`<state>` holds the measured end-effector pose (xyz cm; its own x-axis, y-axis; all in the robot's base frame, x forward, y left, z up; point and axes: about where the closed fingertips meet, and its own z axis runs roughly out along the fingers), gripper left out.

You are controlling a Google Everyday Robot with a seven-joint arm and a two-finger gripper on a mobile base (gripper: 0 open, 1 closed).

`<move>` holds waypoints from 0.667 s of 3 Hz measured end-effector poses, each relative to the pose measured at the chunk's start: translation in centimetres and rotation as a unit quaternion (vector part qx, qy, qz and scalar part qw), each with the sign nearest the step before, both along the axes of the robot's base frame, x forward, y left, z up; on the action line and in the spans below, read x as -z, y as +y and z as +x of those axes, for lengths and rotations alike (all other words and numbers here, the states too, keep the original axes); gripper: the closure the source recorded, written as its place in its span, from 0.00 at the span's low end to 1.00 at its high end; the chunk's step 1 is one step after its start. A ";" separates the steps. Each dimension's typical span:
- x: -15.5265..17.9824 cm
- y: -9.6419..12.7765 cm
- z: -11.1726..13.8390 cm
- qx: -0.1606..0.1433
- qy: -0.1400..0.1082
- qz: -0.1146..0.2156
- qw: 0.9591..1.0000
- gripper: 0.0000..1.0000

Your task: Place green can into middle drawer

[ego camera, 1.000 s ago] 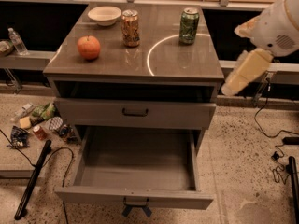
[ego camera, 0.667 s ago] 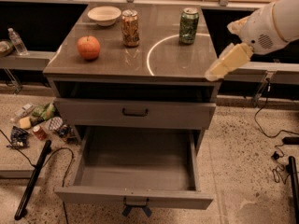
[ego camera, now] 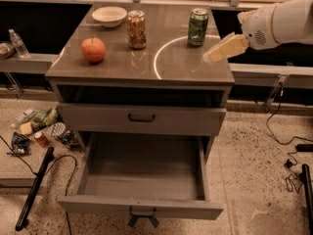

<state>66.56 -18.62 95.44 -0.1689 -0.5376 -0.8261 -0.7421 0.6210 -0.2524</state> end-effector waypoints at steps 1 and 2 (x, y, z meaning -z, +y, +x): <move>-0.1 0.0 0.0 0.000 0.000 0.000 1.000 0.00; 0.4 -0.6 2.2 0.016 -0.001 -0.011 1.000 0.00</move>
Offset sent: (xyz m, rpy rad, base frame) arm 0.0674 -0.0260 -0.0112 -0.0668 -0.0073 -0.1067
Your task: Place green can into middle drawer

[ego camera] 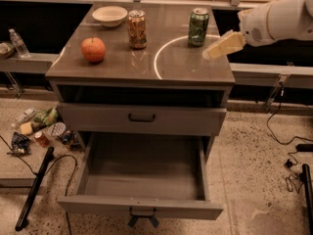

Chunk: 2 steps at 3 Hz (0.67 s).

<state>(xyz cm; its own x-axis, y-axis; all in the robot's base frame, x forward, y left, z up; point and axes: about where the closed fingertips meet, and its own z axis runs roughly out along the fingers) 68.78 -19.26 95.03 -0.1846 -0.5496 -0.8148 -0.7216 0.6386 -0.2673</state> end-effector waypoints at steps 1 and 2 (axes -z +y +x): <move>0.2 -1.8 4.2 0.047 -0.008 0.015 0.999 0.00; 0.6 -3.4 8.3 0.094 -0.017 0.057 0.994 0.00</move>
Offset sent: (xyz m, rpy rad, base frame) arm 0.1321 -0.0599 -0.0094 0.2236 -0.0634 -0.3127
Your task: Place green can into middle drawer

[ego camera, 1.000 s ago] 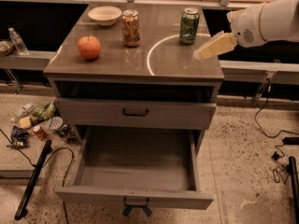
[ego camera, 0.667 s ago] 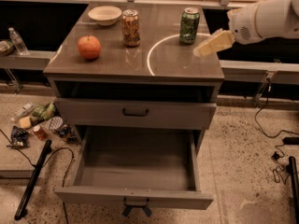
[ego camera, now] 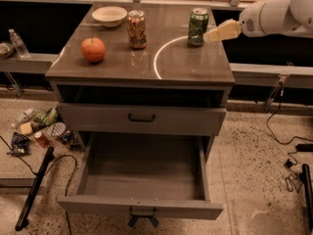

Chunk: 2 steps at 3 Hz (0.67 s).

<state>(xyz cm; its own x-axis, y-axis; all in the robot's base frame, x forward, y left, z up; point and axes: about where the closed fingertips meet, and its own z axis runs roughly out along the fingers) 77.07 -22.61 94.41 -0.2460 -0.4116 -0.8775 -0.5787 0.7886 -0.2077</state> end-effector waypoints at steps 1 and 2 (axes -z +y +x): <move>0.7 -0.2 3.5 0.023 -0.008 0.032 0.999 0.00; 2.0 1.3 7.1 0.025 -0.007 0.062 0.998 0.00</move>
Offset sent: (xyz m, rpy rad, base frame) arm 0.1007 0.0155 -0.0196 0.1608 -0.0237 -0.0584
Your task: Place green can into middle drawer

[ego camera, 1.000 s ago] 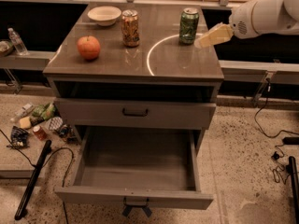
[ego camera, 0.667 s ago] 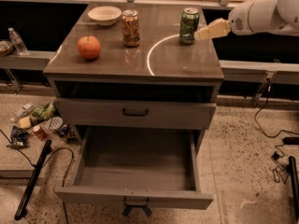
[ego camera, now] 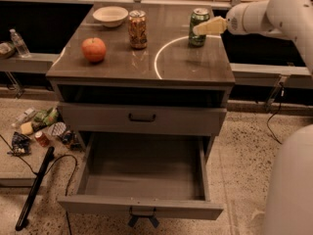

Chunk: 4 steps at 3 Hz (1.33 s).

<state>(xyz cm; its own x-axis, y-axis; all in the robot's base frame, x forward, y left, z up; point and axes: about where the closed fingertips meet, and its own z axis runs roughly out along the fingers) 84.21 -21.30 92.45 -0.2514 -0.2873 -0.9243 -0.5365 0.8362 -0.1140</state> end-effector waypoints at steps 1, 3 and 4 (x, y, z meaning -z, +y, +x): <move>0.8 1.0 1.8 -0.002 0.004 0.018 1.000 0.00; 2.0 3.5 4.6 -0.023 0.000 0.031 0.999 0.42; 1.9 4.9 4.9 -0.043 -0.003 0.038 0.998 0.73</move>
Offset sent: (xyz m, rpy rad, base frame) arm 0.0604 0.0265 -0.0155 0.0718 -0.0101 0.0388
